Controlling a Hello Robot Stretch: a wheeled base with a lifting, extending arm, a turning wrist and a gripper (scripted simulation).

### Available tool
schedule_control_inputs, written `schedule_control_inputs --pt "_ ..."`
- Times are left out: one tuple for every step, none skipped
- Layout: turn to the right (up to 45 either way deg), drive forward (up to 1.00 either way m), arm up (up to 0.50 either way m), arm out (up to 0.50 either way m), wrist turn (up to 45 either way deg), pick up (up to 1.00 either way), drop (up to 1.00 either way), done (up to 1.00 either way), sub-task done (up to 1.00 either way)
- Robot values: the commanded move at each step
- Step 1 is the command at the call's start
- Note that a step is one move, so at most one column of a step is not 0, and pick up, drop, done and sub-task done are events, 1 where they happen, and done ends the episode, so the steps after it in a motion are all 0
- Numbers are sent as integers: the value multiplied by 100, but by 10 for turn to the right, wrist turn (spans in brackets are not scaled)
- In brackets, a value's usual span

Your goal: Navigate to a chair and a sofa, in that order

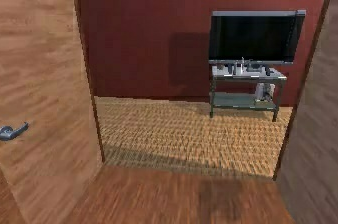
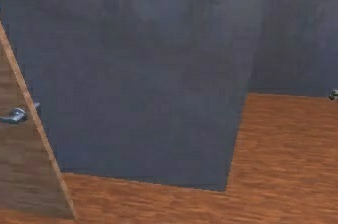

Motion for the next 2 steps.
schedule_control_inputs --pt "0 100 0 0 0 0 0 0 0" --pt "0 100 0 0 0 0 0 0 0"
